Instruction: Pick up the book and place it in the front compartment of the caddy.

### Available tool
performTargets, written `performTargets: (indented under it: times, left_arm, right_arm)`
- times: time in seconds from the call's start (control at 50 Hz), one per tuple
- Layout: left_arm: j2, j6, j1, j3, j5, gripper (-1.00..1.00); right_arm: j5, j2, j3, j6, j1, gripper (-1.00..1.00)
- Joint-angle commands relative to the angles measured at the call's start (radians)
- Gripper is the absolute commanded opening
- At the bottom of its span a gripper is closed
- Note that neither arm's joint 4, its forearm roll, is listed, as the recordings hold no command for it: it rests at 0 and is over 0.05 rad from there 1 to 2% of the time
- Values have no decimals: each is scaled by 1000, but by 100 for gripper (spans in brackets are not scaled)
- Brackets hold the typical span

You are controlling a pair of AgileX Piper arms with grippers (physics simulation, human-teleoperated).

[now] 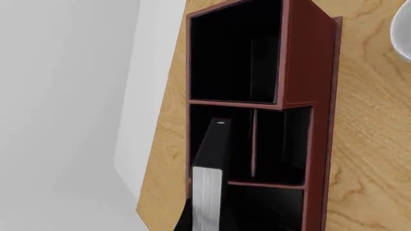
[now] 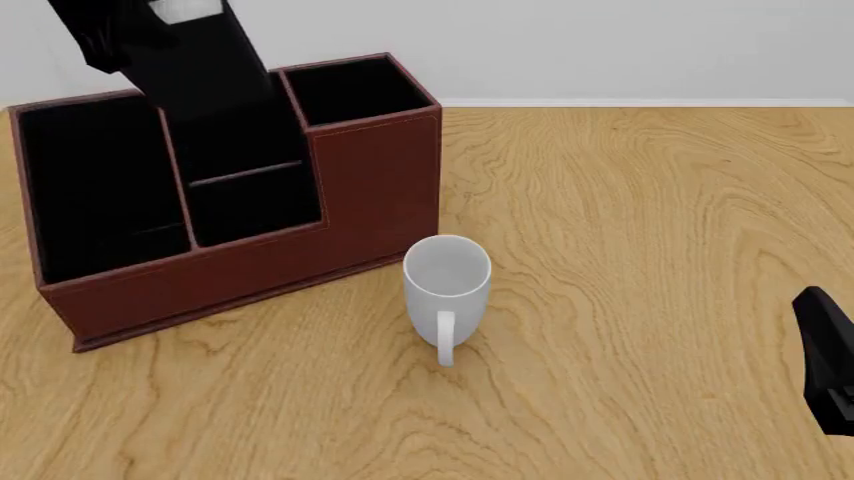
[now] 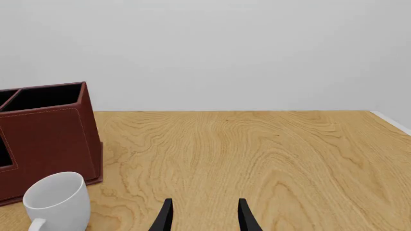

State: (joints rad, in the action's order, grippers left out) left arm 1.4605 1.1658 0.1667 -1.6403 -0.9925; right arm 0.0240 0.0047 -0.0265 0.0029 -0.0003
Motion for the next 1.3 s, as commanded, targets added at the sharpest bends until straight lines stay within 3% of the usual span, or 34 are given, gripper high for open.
performTargets:
  times: [0.02, 0.34, 0.78, 1.16, 1.3]
  left_arm:
    - [2, 20, -6, 24, 39, -100]
    - [10, 27, -13, 64, 72, -100]
    - [65, 13, 0, 31, 90, -100]
    - [70, 57, -28, 104, 155, -100]
    - [86, 49, -26, 87, 156, -100]
  right_arm:
    - [0, 0, 0, 0, 0, 100]
    - [0, 0, 0, 0, 0, 100]
    - [0, 0, 0, 0, 0, 100]
    - [0, 0, 0, 0, 0, 100]
    - [0, 0, 0, 0, 0, 100]
